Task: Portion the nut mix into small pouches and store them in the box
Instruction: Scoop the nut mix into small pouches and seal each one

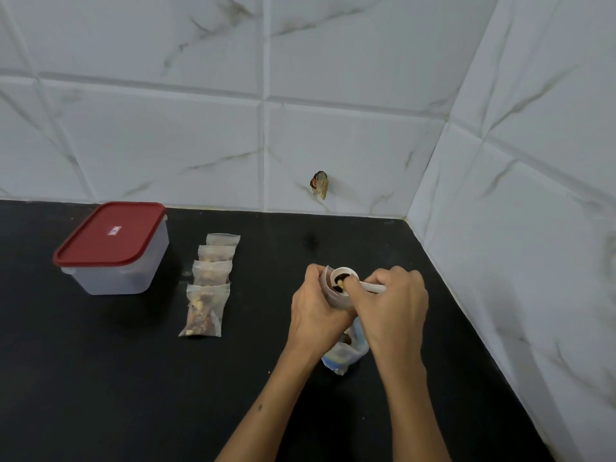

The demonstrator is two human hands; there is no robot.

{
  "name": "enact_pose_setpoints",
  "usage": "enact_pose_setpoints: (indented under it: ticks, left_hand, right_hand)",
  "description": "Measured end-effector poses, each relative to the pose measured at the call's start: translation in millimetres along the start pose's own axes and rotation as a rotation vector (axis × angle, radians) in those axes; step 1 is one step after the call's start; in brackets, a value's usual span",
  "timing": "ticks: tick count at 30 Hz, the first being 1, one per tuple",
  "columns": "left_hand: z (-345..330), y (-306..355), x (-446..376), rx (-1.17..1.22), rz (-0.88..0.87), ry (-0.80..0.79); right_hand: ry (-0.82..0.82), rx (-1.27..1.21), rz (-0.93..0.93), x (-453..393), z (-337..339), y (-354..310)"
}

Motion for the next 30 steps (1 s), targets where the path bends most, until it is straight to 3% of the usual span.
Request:
enact_pose_setpoints:
  ticks: [11, 23, 30]
  left_hand:
    - [-2.5, -6.1, -4.9, -0.019, -0.005, 0.01]
    - [1.3, -10.4, -6.5, 0.018, 0.013, 0.014]
    - [4.6, -19.0, -9.7, 0.018, 0.065, 0.051]
  right_hand:
    - [-0.112, 0.111, 0.067, -2.4, -6.1, 1.2]
    - [-0.178, -0.048, 0.025, -3.5, -4.5, 6.1]
    - [-0.212, -0.298, -0.195, -4.5, -14.5, 23.8]
Point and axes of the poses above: each hand's wrist, its own x-axis away from the middle knuckle, its own z-axis out of the back of the hand, y = z × x, the point moved 2 cm from there along -x, towards the middle knuckle, and after that the axes turned 7 degrees about y, right-handed, at the moved point
